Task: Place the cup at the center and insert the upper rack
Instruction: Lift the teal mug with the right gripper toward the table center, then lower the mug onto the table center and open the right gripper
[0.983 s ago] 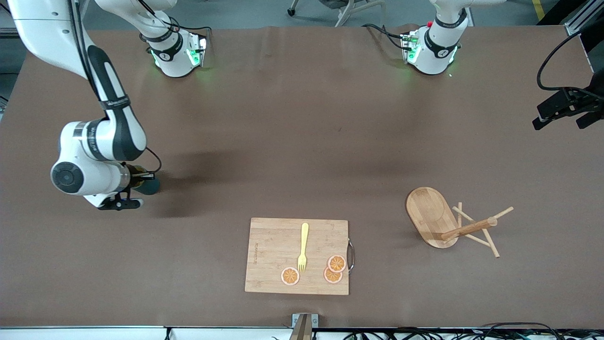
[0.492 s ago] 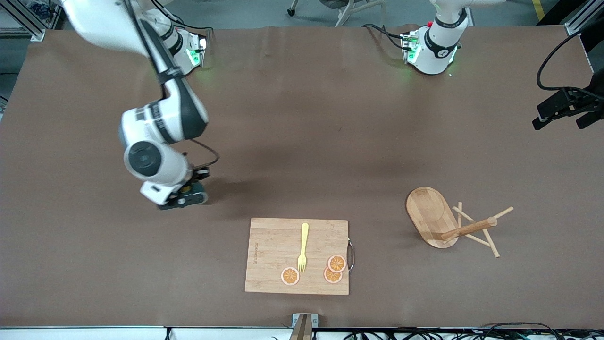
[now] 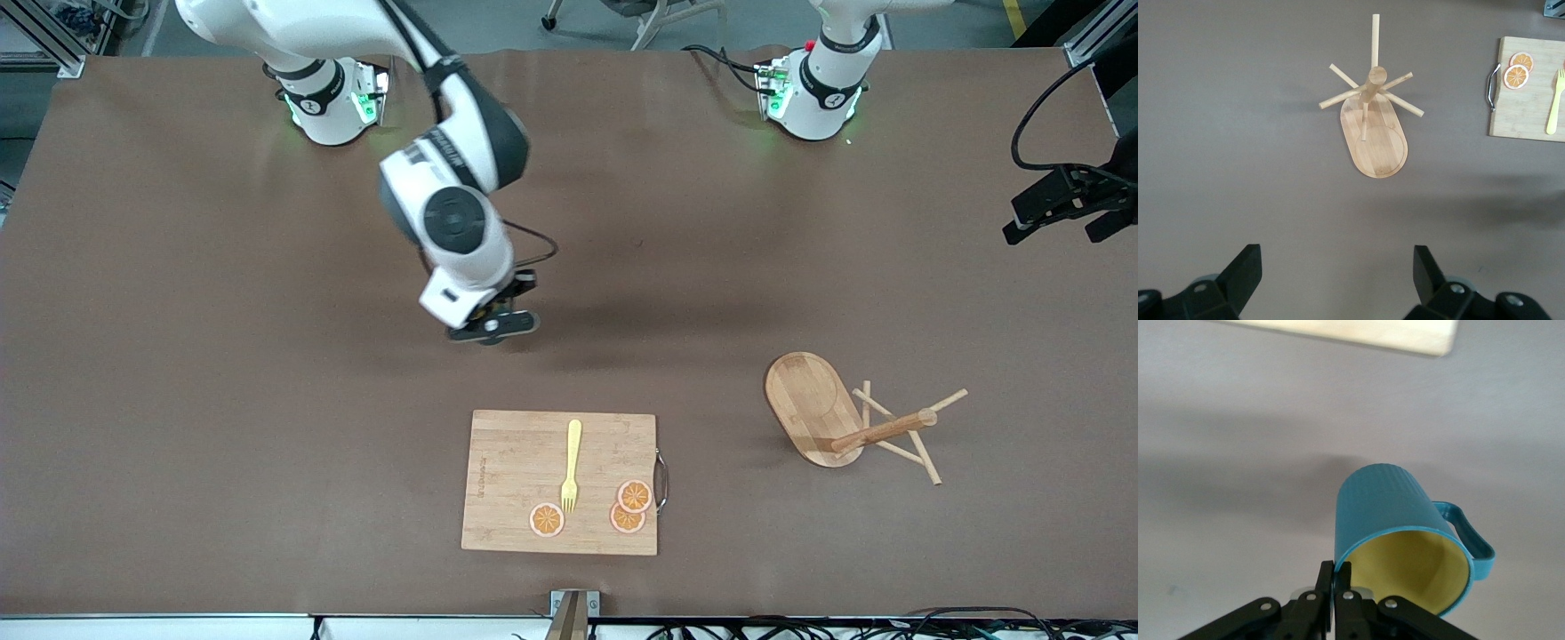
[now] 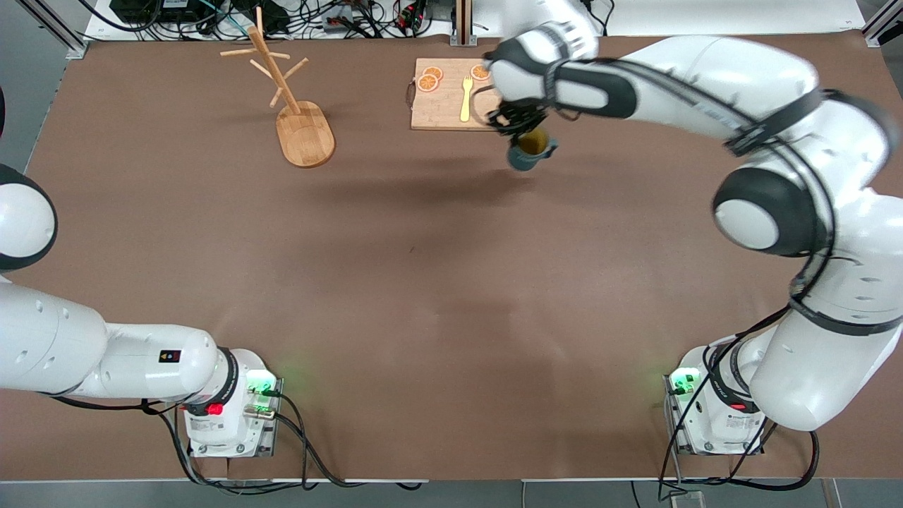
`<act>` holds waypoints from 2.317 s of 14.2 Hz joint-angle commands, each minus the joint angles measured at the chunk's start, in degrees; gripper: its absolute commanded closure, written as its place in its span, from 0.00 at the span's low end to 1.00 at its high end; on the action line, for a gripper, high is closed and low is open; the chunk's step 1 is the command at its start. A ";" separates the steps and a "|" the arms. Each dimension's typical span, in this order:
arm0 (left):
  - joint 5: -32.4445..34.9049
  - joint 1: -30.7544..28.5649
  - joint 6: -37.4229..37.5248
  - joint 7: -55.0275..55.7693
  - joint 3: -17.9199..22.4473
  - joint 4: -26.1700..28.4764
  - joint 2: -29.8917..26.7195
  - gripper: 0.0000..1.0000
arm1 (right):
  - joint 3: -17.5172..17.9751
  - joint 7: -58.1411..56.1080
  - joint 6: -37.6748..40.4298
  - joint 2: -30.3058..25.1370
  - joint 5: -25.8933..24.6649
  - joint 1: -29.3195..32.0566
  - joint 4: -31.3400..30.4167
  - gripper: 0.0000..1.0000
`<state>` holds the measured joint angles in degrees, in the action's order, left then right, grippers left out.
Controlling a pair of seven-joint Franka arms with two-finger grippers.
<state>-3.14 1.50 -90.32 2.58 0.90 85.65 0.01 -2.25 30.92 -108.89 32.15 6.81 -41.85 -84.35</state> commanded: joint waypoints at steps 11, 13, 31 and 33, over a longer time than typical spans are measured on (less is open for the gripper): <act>1.03 0.08 0.23 0.68 -0.19 -0.92 0.34 0.00 | 0.40 20.04 -1.57 9.06 5.93 -9.30 11.31 1.00; 1.03 -0.09 0.23 0.68 -0.19 -0.92 0.34 0.00 | 0.84 20.32 -2.98 10.21 8.99 -8.78 11.49 1.00; 0.94 0.08 0.23 0.68 -0.28 -0.83 0.43 0.00 | 0.67 5.10 -6.51 16.10 7.51 -10.54 14.83 0.32; 0.86 -0.01 0.14 0.68 -0.28 -1.01 0.43 0.00 | 0.58 6.95 -5.81 15.75 7.42 -10.62 16.40 0.00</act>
<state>-3.14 1.56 -90.31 2.58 0.86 85.64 0.06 -1.65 35.92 -115.79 47.36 14.53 -52.66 -70.23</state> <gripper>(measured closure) 0.000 0.714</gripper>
